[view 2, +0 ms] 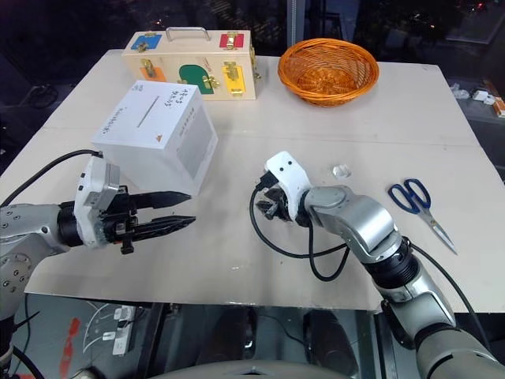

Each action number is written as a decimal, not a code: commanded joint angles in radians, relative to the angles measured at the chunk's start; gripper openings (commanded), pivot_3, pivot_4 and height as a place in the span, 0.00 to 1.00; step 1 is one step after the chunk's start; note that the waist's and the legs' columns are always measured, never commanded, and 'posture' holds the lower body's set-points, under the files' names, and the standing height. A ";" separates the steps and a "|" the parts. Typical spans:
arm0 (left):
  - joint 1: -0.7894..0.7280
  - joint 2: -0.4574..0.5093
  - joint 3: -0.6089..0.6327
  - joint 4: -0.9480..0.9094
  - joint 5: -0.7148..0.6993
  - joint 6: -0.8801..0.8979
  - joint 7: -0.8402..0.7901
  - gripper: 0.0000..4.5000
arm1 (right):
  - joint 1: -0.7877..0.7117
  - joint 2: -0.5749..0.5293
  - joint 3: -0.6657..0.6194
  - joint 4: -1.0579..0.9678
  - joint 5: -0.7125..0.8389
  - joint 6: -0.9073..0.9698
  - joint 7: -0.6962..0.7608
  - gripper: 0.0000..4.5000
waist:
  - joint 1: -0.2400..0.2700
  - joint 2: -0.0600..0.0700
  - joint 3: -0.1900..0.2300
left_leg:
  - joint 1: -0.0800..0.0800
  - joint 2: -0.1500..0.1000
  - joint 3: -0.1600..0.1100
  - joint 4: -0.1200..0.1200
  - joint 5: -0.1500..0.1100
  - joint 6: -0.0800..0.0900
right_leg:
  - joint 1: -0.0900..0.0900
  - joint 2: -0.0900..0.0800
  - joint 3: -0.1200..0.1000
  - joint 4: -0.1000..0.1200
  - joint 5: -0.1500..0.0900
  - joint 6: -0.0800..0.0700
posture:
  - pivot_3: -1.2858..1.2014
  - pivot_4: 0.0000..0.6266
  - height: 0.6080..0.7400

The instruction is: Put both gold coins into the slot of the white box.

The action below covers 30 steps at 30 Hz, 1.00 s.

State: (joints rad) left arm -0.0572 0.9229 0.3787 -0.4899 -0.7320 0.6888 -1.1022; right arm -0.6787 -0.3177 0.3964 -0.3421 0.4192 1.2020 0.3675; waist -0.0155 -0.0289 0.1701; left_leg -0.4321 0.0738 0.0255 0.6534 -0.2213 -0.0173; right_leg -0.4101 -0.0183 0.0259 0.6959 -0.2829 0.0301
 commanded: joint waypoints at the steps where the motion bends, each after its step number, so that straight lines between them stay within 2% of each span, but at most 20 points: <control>1: 0.002 0.007 -0.001 -0.044 -0.022 -0.004 0.018 0.53 | -0.026 0.012 0.001 -0.001 -0.012 0.000 0.011 0.33 | 0.000 0.000 0.000 | 0.000 0.000 0.000 0.000 0.000 0.000 | 0.000 0.000 0.000 0.000 0.000 0.000 | 0.52 0.24 0.90; 2: 0.002 0.006 -0.001 -0.047 -0.025 -0.001 0.023 0.53 | -0.031 0.017 -0.002 0.004 -0.014 0.001 0.012 0.33 | 0.000 0.000 0.000 | 0.000 0.000 0.000 0.000 0.000 0.000 | 0.000 0.000 0.000 0.000 0.000 0.000 | 0.52 0.24 0.90; 4: 0.005 0.007 0.001 -0.050 -0.029 0.002 0.027 0.53 | -0.039 0.025 -0.003 0.015 -0.020 0.003 0.011 0.24 | 0.000 0.000 0.000 | 0.000 0.000 0.000 0.000 0.000 0.000 | 0.000 0.000 0.000 0.000 0.000 0.000 | 0.52 0.24 0.90; 17: 0.003 0.013 0.004 -0.062 -0.048 0.014 0.055 0.53 | -0.057 0.035 0.002 0.050 -0.058 -0.004 0.040 0.24 | -0.001 0.000 0.000 | 0.000 0.000 0.000 0.000 0.000 0.000 | 0.000 0.000 0.000 0.000 0.000 0.000 | 0.52 0.24 0.90; 18: 0.003 0.013 0.004 -0.062 -0.049 0.014 0.057 0.53 | -0.058 0.036 0.002 0.052 -0.061 -0.005 0.042 0.15 | -0.001 0.000 0.000 | 0.000 0.000 0.000 0.000 0.000 0.000 | 0.000 0.000 0.000 0.000 0.000 0.000 | 0.52 0.24 0.90; 21: 0.007 0.012 0.005 -0.066 -0.052 0.013 0.063 0.53 | -0.060 0.039 0.005 0.066 -0.071 -0.010 0.048 0.03 | -0.001 0.000 0.000 | 0.000 0.000 0.000 0.000 0.000 0.000 | 0.000 0.000 0.000 0.000 0.000 0.000 | 0.52 0.24 0.90; 30: 0.002 -0.001 -0.002 -0.066 -0.064 0.015 0.092 0.53 | -0.067 0.037 -0.008 0.078 -0.079 -0.009 0.073 0.03 | -0.001 0.000 0.000 | 0.000 0.000 0.000 0.000 0.000 0.000 | 0.000 0.000 0.000 0.000 0.000 0.000 | 0.52 0.24 0.90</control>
State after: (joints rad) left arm -0.0533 0.9206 0.3699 -0.5288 -0.7786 0.7120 -1.0167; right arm -0.7258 -0.2812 0.3989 -0.2391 0.3376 1.1979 0.4278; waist -0.0163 -0.0288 0.1702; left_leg -0.4321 0.0738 0.0256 0.6530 -0.2213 -0.0173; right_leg -0.4103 -0.0183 0.0259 0.6957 -0.2829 0.0301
